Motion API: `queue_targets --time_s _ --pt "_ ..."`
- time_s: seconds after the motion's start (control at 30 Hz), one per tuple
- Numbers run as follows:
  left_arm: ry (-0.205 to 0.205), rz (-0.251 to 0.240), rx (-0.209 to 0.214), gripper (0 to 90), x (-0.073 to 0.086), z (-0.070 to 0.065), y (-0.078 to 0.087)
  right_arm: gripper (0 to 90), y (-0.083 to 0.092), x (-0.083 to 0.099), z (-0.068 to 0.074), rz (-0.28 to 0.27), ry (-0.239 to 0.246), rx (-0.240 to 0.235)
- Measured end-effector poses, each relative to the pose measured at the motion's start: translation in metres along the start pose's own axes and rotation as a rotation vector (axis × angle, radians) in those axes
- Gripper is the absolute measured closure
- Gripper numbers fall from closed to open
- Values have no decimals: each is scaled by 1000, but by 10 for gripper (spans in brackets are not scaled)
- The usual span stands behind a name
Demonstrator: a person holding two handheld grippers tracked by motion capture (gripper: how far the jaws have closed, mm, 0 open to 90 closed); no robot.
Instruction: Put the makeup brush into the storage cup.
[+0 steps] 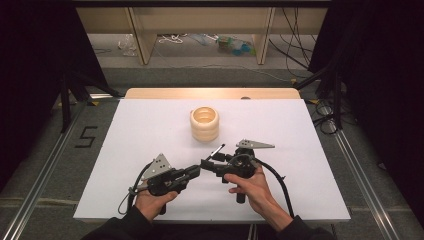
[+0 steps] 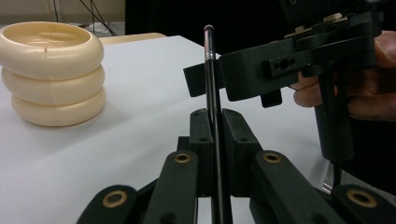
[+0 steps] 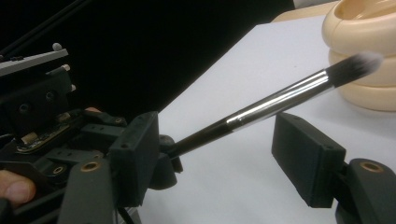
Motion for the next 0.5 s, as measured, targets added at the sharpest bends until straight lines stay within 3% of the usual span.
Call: queue_targets --time_s 0.2,0.23,0.27,0.33,0.5 --pt "1 -1 2 833 0 -1 0 385 -3 -2 0 -21 -5 -15" --pt "2 -2 3 833 0 -1 0 393 -3 -2 0 -17 -23 -14" --pt "-23 -3 11 833 -1 -1 0 393 -3 -2 0 -17 -23 -14" --pt "0 -3 5 833 -1 -2 0 401 -3 -2 1 -18 -31 -19" --pt "5 -8 12 833 -1 -3 0 417 -4 -2 0 -20 -40 -18"
Point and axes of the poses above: each handheld gripper's, and its own axes: y roughly backward along the jaws, x roughly out of its underside, z roughly to its left, the point moved 9 cm from there along -y, roughly forward along the jaws, and after that the axes turned 1 degree about -y, right-handed, at the moved point
